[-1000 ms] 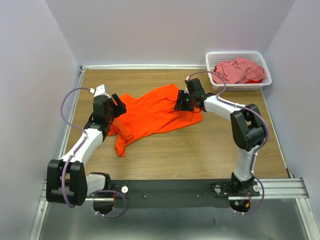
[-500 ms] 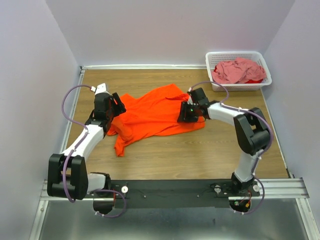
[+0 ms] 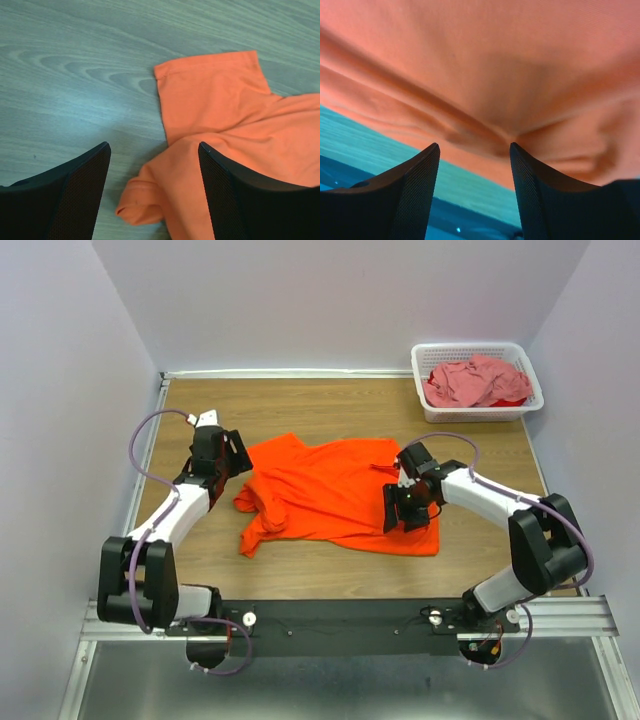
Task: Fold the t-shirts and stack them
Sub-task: Flatten the tshirt out
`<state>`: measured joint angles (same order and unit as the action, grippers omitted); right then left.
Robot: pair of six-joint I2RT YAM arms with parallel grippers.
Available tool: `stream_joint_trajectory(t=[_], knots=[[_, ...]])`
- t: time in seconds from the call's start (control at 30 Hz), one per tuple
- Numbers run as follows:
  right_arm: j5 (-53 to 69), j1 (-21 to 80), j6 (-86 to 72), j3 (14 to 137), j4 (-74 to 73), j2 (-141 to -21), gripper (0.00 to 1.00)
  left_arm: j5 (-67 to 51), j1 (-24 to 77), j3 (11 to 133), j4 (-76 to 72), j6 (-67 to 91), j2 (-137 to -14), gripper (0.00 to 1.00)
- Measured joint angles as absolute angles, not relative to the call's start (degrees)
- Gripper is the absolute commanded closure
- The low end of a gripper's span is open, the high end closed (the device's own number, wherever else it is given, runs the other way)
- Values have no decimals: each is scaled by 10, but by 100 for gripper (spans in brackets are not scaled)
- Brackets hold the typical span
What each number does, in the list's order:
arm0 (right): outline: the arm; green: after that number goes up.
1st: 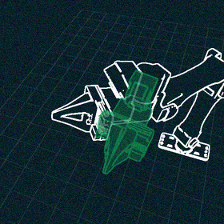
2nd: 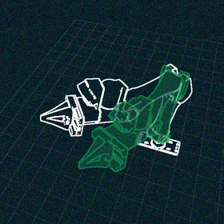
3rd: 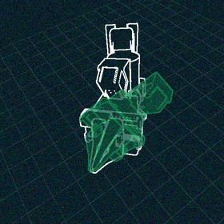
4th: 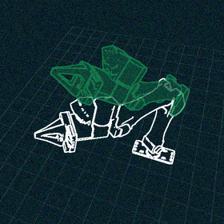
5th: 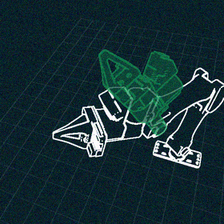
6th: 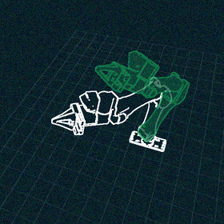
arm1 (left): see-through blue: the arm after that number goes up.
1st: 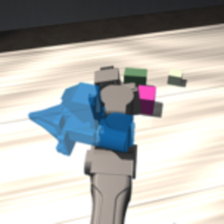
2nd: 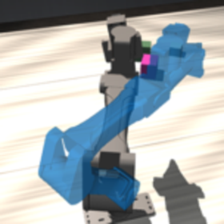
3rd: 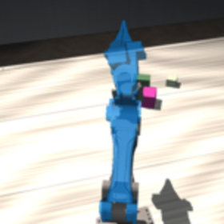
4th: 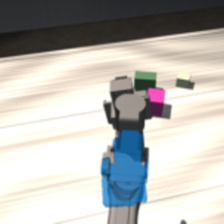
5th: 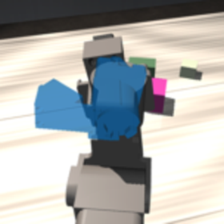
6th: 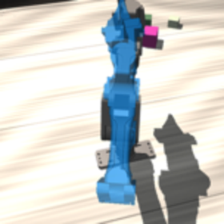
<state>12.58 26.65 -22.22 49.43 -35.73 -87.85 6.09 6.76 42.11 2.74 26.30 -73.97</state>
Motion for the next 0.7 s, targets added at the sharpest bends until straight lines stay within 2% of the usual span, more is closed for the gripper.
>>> stream_joint_trajectory(t=[0.2, 0.43, 0.63, 0.7], knots=[[93, 267, -203, 574, -412, -872, 34, 69, 68, 492, 27, 229, -840, 21], [60, 267, -196, 618, -420, -872, 34, 69, 68, 603, 31, 187, -970, 27], [46, 267, -195, 628, -427, -873, 34, 68, 68, 642, 51, 176, -1029, 33], [43, 267, -195, 629, -428, -873, 34, 68, 68, 658, 61, 172, -1046, 38]])
